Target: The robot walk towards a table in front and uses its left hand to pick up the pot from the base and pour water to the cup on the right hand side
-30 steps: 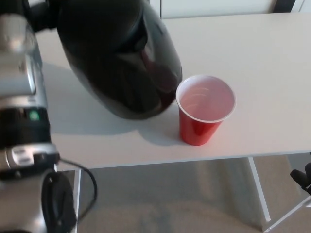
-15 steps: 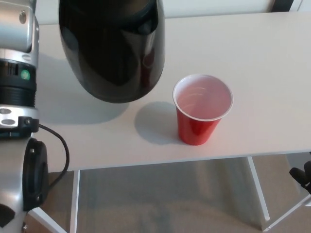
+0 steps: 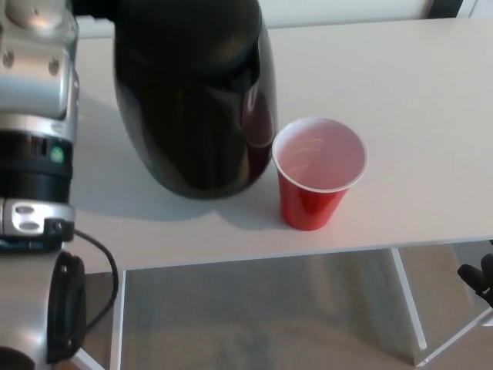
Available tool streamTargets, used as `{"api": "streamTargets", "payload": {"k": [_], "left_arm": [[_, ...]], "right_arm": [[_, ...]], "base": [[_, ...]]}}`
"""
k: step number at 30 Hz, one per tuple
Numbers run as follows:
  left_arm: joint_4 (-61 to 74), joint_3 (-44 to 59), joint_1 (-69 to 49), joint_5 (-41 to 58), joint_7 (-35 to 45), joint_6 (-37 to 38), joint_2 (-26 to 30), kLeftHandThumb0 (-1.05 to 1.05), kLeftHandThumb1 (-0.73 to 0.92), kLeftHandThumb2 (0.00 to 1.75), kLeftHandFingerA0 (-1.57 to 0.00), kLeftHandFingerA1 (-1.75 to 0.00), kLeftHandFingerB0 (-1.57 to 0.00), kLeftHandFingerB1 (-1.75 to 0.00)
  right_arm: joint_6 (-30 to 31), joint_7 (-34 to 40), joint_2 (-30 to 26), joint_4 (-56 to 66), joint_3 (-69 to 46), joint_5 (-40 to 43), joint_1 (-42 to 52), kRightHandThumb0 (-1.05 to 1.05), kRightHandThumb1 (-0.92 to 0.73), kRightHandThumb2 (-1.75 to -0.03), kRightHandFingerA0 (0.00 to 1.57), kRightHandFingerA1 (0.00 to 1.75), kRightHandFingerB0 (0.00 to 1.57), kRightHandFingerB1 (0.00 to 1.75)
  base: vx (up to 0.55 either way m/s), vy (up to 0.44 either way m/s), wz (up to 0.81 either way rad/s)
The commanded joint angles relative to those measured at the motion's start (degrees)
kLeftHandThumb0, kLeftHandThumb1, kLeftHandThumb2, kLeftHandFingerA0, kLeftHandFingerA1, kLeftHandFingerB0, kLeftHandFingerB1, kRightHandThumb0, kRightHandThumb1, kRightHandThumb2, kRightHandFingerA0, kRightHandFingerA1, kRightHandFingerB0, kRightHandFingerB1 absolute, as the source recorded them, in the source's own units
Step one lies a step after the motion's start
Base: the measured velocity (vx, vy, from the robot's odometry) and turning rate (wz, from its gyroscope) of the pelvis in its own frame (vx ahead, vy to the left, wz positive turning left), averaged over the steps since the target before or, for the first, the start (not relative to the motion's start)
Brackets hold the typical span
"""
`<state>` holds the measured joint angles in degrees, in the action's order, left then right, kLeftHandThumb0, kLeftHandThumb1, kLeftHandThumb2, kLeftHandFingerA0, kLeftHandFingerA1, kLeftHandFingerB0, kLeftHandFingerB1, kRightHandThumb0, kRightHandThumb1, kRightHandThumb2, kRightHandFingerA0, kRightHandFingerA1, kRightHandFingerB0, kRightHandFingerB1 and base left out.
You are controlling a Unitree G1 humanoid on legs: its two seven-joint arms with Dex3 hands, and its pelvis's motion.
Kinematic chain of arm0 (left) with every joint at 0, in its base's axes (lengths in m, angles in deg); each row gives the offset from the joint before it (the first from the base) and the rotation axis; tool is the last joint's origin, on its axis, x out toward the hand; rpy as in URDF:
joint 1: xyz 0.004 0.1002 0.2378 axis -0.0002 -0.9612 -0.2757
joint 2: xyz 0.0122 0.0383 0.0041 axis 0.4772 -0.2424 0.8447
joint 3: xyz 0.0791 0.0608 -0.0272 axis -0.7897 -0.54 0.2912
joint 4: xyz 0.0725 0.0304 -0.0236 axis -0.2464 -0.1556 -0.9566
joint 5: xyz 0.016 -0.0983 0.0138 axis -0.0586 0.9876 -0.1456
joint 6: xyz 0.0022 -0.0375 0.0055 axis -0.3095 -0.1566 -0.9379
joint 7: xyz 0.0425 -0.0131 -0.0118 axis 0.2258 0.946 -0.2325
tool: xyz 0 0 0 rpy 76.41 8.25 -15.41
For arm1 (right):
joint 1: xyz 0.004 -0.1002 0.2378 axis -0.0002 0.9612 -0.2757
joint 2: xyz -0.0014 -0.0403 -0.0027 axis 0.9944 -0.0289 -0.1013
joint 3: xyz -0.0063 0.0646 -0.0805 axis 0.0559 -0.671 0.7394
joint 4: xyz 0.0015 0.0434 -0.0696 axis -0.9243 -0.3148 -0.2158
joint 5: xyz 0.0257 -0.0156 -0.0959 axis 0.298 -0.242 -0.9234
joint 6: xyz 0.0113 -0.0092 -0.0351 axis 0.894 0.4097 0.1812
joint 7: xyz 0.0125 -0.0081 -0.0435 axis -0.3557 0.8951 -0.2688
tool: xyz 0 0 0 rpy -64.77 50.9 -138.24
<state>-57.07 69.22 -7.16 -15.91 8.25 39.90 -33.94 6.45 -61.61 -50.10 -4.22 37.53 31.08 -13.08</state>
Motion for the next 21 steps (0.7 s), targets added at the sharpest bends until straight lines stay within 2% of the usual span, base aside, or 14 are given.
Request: {"api": "streamTargets", "payload": {"k": [1,5,6,8,10,11,14,18,19,20,21], "left_arm": [[-0.1,-0.9,-1.1,1.4,-0.5,1.8,0.2,-0.14,0.75,0.72,-0.73,-1.68,-0.70,-1.27],[-1.7,-1.8,-0.9,1.2,-0.8,2.8,0.4,-0.13,0.75,0.71,-0.71,-1.66,-0.70,-1.26],[-2.4,-2.3,-0.9,0.9,-0.7,3.3,0.6,-0.15,0.74,0.71,-0.82,-1.63,-0.72,-1.26],[-3.2,-3.8,-1.4,-0.1,-0.6,4.5,1.3,-0.20,0.74,0.67,-0.82,-1.65,-0.68,-1.28],[-3.5,-4.4,-1.4,-0.2,-0.6,4.9,1.7,-0.17,0.75,0.69,-0.80,-1.62,-0.71,-1.27],[-3.6,-4.5,-1.5,-0.1,-0.6,5.0,1.9,-0.17,0.76,0.68,-0.71,-1.64,-0.71,-1.17],[-4.3,-4.9,-1.2,0.0,-0.8,5.2,2.5,-0.17,0.76,0.67,-0.69,-1.62,-0.71,-1.13],[-4.5,-4.9,-0.9,0.5,-0.7,5.2,3.0,-0.20,0.74,0.68,-0.70,-1.65,-0.70,-1.21],[-4.8,-4.7,-0.7,0.7,-0.8,5.4,3.0,-0.19,0.71,0.75,-0.72,-1.61,-0.79,-1.11],[-4.5,-3.2,0.1,3.2,2.0,3.0,3.2,-0.24,0.63,0.59,-0.62,-0.62,-0.38,-0.34],[-4.4,-2.6,0.4,4.2,3.3,2.0,3.2,-0.24,0.63,0.59,-0.62,-0.62,-0.38,-0.34]], "right_arm": [[-0.7,0.7,-0.7,1.2,-0.4,0.2,-1.6,-0.32,-0.45,-0.64,0.51,0.80,0.51,0.62],[-0.2,0.3,-1.0,1.6,-0.7,0.9,-2.1,-0.32,-0.44,-0.65,0.48,0.79,0.48,0.62],[-0.5,0.1,-1.1,1.4,-0.8,1.0,-2.3,-0.33,-0.43,-0.64,0.48,0.78,0.49,0.63],[-0.9,-0.1,-1.3,1.1,-0.8,0.8,-2.5,-0.32,-0.44,-0.64,0.49,0.78,0.50,0.63],[-0.6,0.3,-1.1,1.2,-0.8,0.8,-2.7,-0.32,-0.44,-0.64,0.49,0.79,0.51,0.63],[-0.6,0.4,-1.1,1.2,-0.8,0.8,-2.9,-0.32,-0.43,-0.66,0.48,0.79,0.51,0.65],[-0.9,0.2,-1.3,1.2,-0.6,0.5,-3.1,-0.32,-0.44,-0.66,0.49,0.80,0.52,0.66],[-1.1,0.4,-1.4,1.1,-0.3,0.0,-3.3,-0.33,-0.43,-0.66,0.49,0.80,0.53,0.67],[-1.3,0.2,-1.4,1.1,-0.2,-0.1,-3.3,-0.33,-0.44,-0.67,0.48,0.80,0.52,0.68],[-1.3,0.2,-1.3,1.3,-0.2,0.0,-3.3,-0.32,-0.43,-0.67,0.48,0.80,0.49,0.67],[-1.2,0.3,-1.2,1.4,-0.2,0.0,-3.3,-0.32,-0.43,-0.67,0.48,0.80,0.49,0.67]], "base": [[0.00,0.000,0.00],[0.00,0.000,0.00],[0.00,0.000,0.00],[0.00,0.000,0.00],[0.00,0.000,0.00],[0.00,0.000,0.00],[0.00,0.000,0.00],[0.00,0.000,0.00],[0.00,0.000,0.00],[0.00,0.000,0.00],[0.00,0.000,0.00]]}}
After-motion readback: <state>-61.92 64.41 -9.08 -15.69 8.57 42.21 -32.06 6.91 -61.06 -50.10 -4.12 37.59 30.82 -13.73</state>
